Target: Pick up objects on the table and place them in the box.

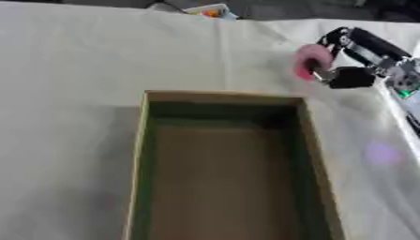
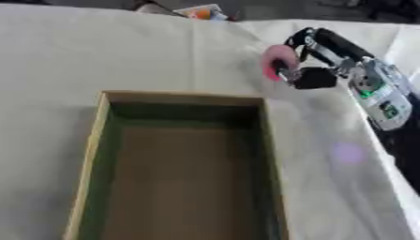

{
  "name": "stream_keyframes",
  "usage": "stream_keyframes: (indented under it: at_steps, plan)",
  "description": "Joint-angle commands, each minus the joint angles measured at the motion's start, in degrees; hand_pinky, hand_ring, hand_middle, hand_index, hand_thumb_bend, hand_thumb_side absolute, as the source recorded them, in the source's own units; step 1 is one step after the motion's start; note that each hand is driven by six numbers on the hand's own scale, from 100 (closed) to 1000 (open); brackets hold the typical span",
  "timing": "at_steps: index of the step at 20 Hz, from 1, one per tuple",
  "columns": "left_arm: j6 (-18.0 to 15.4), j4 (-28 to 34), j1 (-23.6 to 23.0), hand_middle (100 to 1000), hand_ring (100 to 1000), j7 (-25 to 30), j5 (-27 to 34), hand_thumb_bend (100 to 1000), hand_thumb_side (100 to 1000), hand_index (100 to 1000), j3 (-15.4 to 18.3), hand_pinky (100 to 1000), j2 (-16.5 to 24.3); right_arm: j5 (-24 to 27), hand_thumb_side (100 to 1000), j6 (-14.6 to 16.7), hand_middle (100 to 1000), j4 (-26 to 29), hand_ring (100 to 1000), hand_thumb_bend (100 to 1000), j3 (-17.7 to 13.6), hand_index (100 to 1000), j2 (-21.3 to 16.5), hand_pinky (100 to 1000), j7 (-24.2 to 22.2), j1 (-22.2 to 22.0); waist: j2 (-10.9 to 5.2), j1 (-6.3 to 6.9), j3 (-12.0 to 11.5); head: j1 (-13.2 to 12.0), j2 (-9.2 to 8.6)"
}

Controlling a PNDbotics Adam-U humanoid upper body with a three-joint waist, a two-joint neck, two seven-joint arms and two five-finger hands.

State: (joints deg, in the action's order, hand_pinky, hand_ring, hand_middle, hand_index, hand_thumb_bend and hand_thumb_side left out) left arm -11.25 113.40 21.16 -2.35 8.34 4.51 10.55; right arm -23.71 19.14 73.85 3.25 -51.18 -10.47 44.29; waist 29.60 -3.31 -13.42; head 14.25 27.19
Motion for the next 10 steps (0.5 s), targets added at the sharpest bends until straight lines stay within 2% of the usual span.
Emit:
stream_keyframes:
  at_steps: [1,4,5,6,10]
  plan:
    - [0.3,1.2,0.0,532,515,0.0,0.1,100,974,830,0.5,528,0.5,1.6,549,-0.6,483,2.8,689,100,-0.4,626,-2.9,520,1.6,0.3,-2.13,0.15,0.3,-0.3,0.39]
    - [0.6,1.2,-0.3,533,512,-0.1,0.2,100,972,829,0.6,524,0.4,2.8,536,-1.2,471,5.0,677,100,0.0,607,-3.5,512,2.9,-0.3,-2.89,0.28,0.7,-0.6,1.02]
    - [0.6,1.2,-0.4,533,511,-0.1,0.2,100,971,829,0.7,523,0.4,3.4,598,-1.4,470,6.0,677,100,0.3,605,-3.7,512,3.3,-0.4,-3.24,0.35,0.9,-0.7,1.36]
    - [0.7,1.2,-0.5,533,511,-0.2,0.3,100,971,829,0.7,523,0.4,4.1,534,-1.7,470,7.2,677,100,0.5,605,-3.9,512,3.5,-0.6,-3.5,0.41,1.1,-0.9,1.63]
    - [1.2,1.2,-1.1,533,512,-0.2,0.6,100,966,828,0.6,522,0.2,7.1,536,-2.4,468,12.1,672,100,2.2,600,-4.6,510,3.8,-0.4,-5.38,0.76,2.2,-2.0,3.27]
